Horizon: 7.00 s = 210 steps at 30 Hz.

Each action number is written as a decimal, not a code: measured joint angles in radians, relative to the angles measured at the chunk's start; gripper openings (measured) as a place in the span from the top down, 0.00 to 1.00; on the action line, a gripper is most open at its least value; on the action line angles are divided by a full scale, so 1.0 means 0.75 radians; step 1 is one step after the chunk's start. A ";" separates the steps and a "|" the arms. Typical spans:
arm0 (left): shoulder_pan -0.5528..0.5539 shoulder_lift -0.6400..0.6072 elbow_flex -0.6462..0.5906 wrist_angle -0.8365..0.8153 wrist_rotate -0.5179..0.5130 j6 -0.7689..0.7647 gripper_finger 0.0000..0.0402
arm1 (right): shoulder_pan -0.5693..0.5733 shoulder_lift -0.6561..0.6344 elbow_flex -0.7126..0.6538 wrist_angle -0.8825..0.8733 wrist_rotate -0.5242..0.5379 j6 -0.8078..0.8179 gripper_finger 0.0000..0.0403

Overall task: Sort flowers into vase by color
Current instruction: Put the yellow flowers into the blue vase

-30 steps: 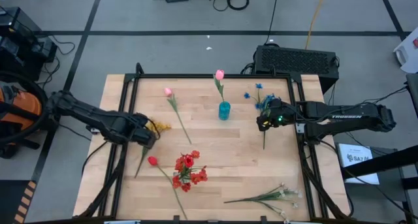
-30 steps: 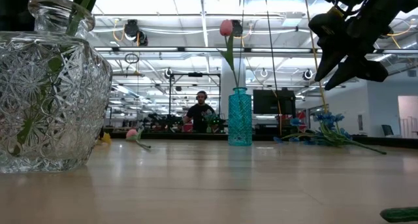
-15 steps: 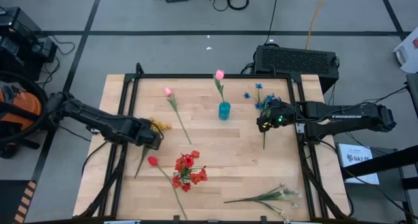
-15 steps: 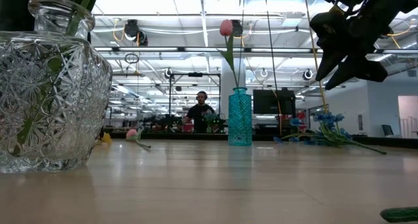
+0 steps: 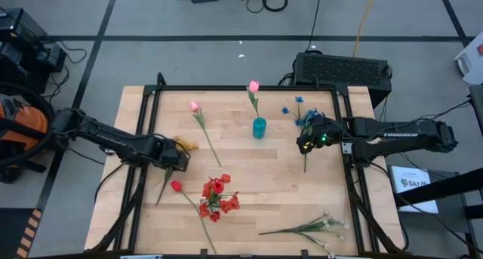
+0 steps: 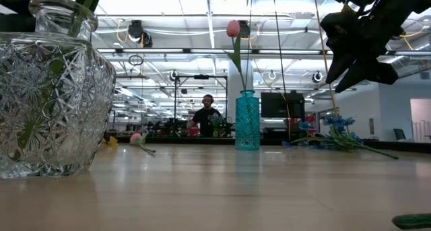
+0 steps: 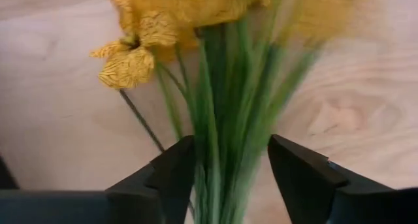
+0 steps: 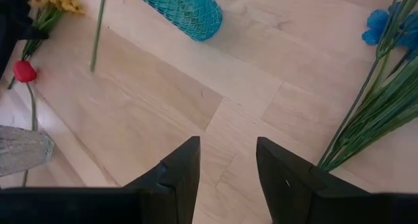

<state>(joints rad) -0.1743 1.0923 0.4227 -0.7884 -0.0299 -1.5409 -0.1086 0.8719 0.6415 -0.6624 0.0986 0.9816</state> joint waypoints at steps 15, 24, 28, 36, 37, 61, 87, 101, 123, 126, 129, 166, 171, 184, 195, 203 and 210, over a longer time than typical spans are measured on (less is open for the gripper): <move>0.091 -0.001 0.259 -0.312 0.030 -0.021 0.98 | 0.000 0.000 0.000 -0.002 -0.058 -0.080 0.65; 0.154 -0.004 0.768 -0.889 -0.297 0.083 0.98 | 0.000 -0.001 0.000 -0.001 -0.071 -0.108 0.65; 0.190 -0.016 0.918 -0.792 -0.575 0.284 0.98 | 0.000 -0.001 0.000 0.000 -0.070 -0.106 0.65; 0.413 -0.009 0.976 -0.170 -0.867 1.220 0.98 | 0.000 -0.001 0.000 0.002 -0.059 0.024 0.65; 0.451 -0.003 0.976 -0.067 -0.839 1.313 0.98 | 0.000 -0.001 0.000 0.002 -0.059 0.048 0.65; 0.827 0.277 0.976 1.045 0.290 1.957 0.98 | 0.048 0.055 0.000 0.001 0.046 0.387 0.65; 0.709 0.361 0.341 2.402 0.492 1.711 0.98 | 0.090 0.129 0.000 0.002 0.036 0.361 0.65; 0.588 0.376 0.309 2.341 0.346 2.158 0.98 | 0.090 0.129 0.000 0.006 0.041 0.351 0.65; 0.627 0.649 0.452 2.699 0.350 2.091 0.98 | 0.090 0.128 0.000 0.015 0.043 0.351 0.65; 0.625 0.682 0.478 2.685 0.355 2.087 0.98 | 0.090 0.128 0.000 0.014 0.043 0.351 0.65; 0.626 0.726 0.497 2.678 0.358 2.096 0.98 | 0.090 0.128 0.000 0.015 0.043 0.351 0.65; 0.633 0.876 0.667 2.114 0.308 2.073 0.64 | 0.089 0.128 0.000 0.010 0.042 0.352 0.65; 0.633 0.876 0.703 2.052 0.309 2.072 0.57 | 0.089 0.128 0.000 0.010 0.042 0.356 0.65; 0.633 0.775 0.708 1.795 0.309 2.074 0.55 | 0.089 0.128 0.000 0.010 0.042 0.350 0.65; 0.650 0.632 0.708 1.524 0.309 2.065 0.55 | 0.089 0.128 0.000 0.010 0.042 0.352 0.65; 0.650 0.496 0.708 1.229 0.308 2.064 0.55 | 0.089 0.129 0.000 0.013 0.043 0.354 0.65; 0.650 0.371 0.708 1.104 0.308 2.061 0.55 | 0.089 0.129 0.000 0.061 0.051 0.353 0.65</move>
<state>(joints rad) 0.3130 1.3705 0.9535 0.0395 0.2012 0.0051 -0.0422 0.9684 0.6415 -0.6170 0.1371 1.2465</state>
